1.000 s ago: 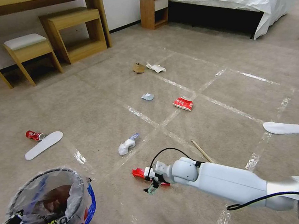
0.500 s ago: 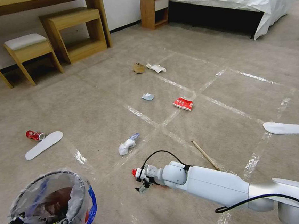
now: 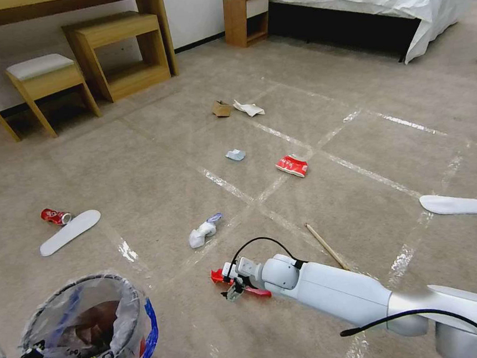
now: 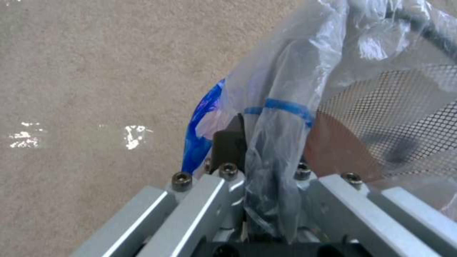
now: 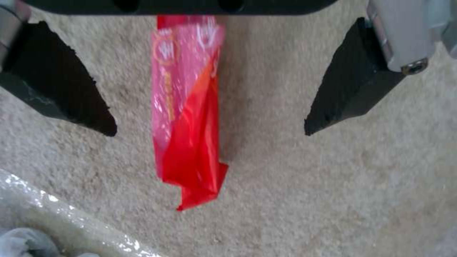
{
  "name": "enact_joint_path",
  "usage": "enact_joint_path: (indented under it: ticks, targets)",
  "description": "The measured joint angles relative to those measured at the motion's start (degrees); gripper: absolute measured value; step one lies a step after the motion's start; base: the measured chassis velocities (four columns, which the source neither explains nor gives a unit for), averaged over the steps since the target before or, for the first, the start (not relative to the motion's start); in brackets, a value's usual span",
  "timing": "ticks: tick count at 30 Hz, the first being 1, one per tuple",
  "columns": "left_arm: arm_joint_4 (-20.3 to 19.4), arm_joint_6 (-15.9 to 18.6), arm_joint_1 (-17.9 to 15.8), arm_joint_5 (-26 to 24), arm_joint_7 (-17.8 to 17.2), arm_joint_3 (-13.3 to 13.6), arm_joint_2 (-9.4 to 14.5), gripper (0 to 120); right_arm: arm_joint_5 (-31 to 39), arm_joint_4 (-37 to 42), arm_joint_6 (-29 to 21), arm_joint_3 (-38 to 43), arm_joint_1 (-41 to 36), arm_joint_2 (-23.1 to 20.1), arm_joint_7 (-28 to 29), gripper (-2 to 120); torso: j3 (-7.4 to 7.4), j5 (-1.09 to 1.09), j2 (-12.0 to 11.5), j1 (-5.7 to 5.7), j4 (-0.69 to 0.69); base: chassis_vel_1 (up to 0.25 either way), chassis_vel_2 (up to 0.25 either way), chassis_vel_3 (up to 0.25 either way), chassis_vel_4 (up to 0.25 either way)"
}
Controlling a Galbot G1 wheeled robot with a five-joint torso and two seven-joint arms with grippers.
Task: Pick up the trash bin and place the garbage on the floor into it.
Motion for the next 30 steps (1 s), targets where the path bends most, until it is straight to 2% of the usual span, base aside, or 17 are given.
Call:
enact_joint_path:
  ticks: [8, 25, 28, 30]
  targets:
    - [0.39, -0.07, -0.31, 0.85, 0.27, 0.73, -0.24, 0, -1.72, -5.74, 1.29, 0.64, -0.44, 2.5, 0.02, 100, 0.0, 0.0, 0.0, 0.0, 0.0, 0.0, 0.0, 0.0, 0.0]
    - [1.36, -0.34, -0.73, 3.41, 1.06, 2.63, -0.87, 0, 1.29, -9.88, 0.53, 1.42, -0.78, 4.37, 0.47, 100, 0.0, 0.0, 0.0, 0.0, 0.0, 0.0, 0.0, 0.0, 0.0]
    - [1.43, -0.36, -0.74, 3.55, 1.08, 2.72, -0.85, 0, 1.94, -10.57, 0.26, 1.44, -0.82, 4.66, 0.57, 95, 0.0, 0.0, 0.0, 0.0, 0.0, 0.0, 0.0, 0.0, 0.0]
    - [1.44, -0.38, -0.66, 3.58, 1.11, 2.71, -0.69, 0, 2.39, -11.4, 0.26, 1.49, -1.05, 5.09, 0.76, 86, 0.0, 0.0, 0.0, 0.0, 0.0, 0.0, 0.0, 0.0, 0.0]
